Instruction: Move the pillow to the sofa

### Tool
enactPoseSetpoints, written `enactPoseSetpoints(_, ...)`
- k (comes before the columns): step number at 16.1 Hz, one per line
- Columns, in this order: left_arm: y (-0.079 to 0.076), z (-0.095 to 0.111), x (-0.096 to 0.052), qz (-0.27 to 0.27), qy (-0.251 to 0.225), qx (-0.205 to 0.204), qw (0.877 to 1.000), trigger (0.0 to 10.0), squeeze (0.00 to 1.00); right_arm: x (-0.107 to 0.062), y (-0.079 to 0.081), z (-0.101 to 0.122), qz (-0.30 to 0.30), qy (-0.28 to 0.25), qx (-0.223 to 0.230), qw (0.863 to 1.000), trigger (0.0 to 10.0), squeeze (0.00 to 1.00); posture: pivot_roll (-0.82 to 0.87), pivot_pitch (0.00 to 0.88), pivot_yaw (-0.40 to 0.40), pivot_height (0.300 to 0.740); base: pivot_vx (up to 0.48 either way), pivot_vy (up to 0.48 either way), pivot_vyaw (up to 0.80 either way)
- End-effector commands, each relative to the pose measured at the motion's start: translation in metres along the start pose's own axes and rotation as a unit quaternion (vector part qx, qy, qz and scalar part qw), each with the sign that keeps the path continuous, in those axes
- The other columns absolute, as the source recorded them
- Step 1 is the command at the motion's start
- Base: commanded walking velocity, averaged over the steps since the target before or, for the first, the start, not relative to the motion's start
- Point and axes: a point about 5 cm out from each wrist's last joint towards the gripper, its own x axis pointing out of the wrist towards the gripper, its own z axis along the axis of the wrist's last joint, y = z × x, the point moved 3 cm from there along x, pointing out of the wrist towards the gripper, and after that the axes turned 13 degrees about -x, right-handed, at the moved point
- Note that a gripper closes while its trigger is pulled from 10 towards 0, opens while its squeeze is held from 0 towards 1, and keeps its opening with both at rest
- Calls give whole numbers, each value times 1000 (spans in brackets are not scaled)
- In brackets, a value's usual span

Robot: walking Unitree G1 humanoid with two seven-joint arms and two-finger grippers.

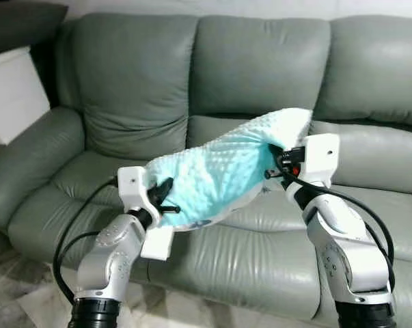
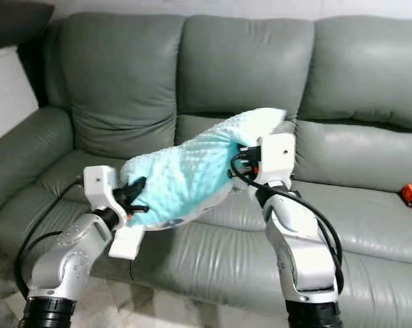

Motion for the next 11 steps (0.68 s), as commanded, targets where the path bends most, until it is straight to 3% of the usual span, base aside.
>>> enactPoseSetpoints(1, -7, 1, 2, -11, 1, 6, 1000, 10000, 0, -1, -2, 6, -4, -11, -3, 1000, 10000, 0, -122, 0, 31, 740, 0, 0, 0)
enactPoseSetpoints(5, -5, 1, 4, -4, 5, 17, 1000, 10000, 0, 0, -2, 4, -2, -7, -3, 1000, 10000, 0, -122, 0, 32, 740, 0, 0, 0)
enactPoseSetpoints(9, 7, 7, 9, 15, 0, 32, 999, 10000, 0, 0, 0, 2, -1, -2, -1, 1000, 10000, 0, -119, 0, 33, 740, 0, 0, -800)
enactPoseSetpoints(11, 10, 12, 12, 17, -5, 39, 999, 10000, 0, -1, 2, 1, -1, -1, 0, 1000, 10000, 0, -119, 0, 37, 740, 0, 0, 0)
